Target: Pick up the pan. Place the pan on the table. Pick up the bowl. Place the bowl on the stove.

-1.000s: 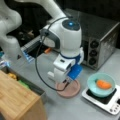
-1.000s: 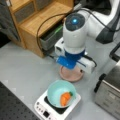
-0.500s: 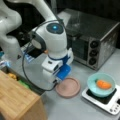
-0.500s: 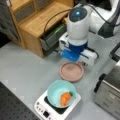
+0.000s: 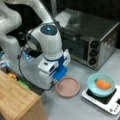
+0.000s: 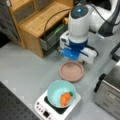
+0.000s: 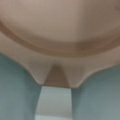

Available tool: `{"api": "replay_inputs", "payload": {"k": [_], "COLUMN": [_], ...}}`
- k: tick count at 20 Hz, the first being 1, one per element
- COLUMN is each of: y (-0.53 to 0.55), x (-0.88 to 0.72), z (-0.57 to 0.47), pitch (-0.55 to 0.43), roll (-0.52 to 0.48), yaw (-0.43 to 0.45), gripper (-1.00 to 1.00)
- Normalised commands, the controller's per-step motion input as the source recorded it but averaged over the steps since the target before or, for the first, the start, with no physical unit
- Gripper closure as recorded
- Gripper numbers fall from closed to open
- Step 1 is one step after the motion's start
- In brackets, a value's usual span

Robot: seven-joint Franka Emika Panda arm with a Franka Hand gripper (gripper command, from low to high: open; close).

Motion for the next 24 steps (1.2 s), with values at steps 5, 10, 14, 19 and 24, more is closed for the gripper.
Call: {"api": "replay_inputs", "payload": {"k": [5, 10, 14, 19, 24], "y": [0.11, 0.07, 0.04, 0.02, 0.02], "x": [-0.26, -0.19, -0.13, -0.13, -0.17], "z": [-0.27, -0.17, -0.10, -0.10, -0.16], "pitch": [-0.187, -0.168, -0.147, -0.138, -0.162], "roll": [-0.037, -0.045, -0.040, -0.029, -0.029], "yaw": [-0.036, -0.030, -0.018, -0.011, 0.002], "gripper": [-1.00, -1.00, -1.00, -1.00, -1.00]}}
